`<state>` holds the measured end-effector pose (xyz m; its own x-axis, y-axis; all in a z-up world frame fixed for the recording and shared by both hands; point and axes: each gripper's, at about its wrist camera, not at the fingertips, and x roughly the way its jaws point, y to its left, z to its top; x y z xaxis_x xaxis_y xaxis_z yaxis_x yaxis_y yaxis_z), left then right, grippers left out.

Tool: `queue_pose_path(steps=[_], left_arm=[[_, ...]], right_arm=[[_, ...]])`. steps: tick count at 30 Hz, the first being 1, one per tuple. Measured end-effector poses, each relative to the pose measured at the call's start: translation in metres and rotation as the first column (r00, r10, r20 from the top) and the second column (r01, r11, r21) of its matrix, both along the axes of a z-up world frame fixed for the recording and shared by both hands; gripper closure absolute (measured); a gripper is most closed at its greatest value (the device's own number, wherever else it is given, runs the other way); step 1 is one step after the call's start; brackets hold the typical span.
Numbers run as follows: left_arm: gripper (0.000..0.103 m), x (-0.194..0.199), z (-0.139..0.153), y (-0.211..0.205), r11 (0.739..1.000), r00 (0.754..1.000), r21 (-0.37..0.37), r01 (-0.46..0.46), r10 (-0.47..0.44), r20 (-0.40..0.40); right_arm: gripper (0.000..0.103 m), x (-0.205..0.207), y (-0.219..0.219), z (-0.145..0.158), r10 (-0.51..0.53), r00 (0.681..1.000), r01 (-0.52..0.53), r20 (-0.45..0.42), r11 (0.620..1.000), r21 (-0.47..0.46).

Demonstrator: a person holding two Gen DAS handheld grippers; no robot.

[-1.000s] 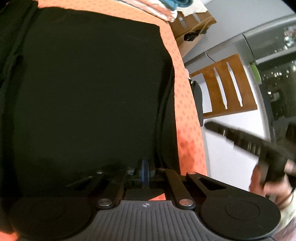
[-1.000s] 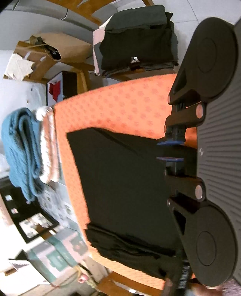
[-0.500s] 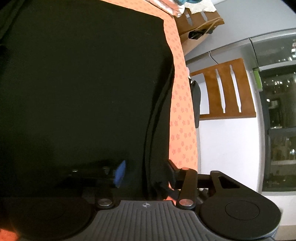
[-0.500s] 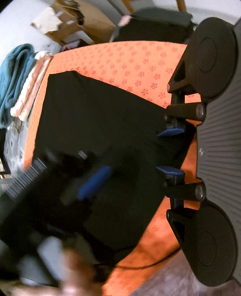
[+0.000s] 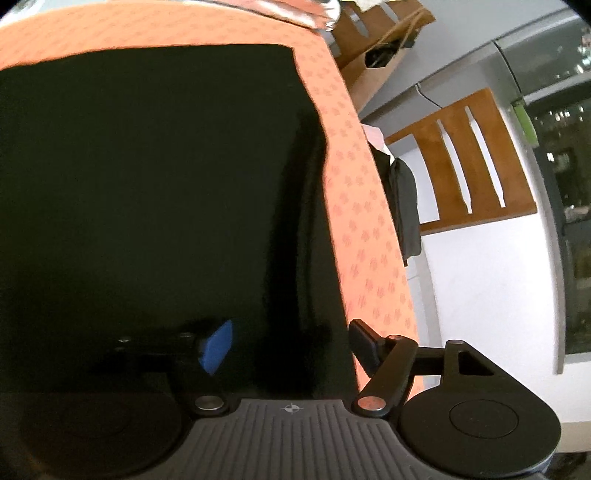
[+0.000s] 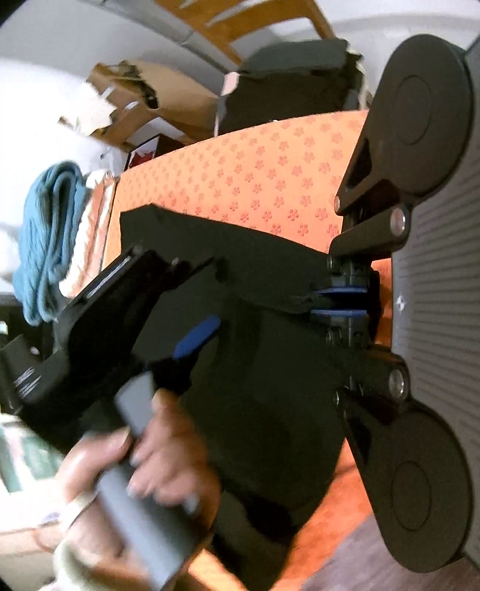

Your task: Fold clothes

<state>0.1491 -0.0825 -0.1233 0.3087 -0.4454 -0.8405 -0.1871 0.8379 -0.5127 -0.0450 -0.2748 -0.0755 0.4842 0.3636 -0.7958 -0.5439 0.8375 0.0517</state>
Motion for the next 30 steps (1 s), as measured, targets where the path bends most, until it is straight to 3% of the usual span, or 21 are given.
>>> queue_pose_path(steps=[5,10,16,18,25,30], left_arm=[[0.031,0.043,-0.008,-0.01,0.994,0.999,0.104,0.036,-0.04,0.031],[0.031,0.072,-0.008,-0.006,0.995,0.995,0.104,0.007,-0.018,0.103],[0.058,0.098,-0.011,0.003,0.992,0.985,0.112,-0.064,0.045,0.164],[0.095,0.104,-0.01,0.008,0.992,0.981,0.11,-0.065,0.043,0.191],[0.097,0.094,0.026,0.06,0.99,0.963,0.135,-0.032,-0.005,0.268],[0.097,0.064,0.045,0.114,0.988,0.96,0.137,-0.073,0.032,0.279]], right_arm=[[0.093,-0.005,-0.006,0.006,-0.062,0.998,0.063,-0.009,0.995,0.073],[0.093,-0.015,-0.004,0.008,-0.1,0.995,0.1,-0.005,0.99,0.102],[0.094,-0.026,-0.003,0.012,-0.125,0.992,0.124,0.003,0.986,0.109],[0.094,-0.03,-0.002,0.014,-0.131,0.991,0.13,0.005,0.985,0.111],[0.094,-0.041,0.01,0.02,-0.094,0.996,0.092,0.008,0.987,0.134],[0.094,-0.047,0.033,0.023,-0.024,1.0,0.022,0.01,0.986,0.165]])
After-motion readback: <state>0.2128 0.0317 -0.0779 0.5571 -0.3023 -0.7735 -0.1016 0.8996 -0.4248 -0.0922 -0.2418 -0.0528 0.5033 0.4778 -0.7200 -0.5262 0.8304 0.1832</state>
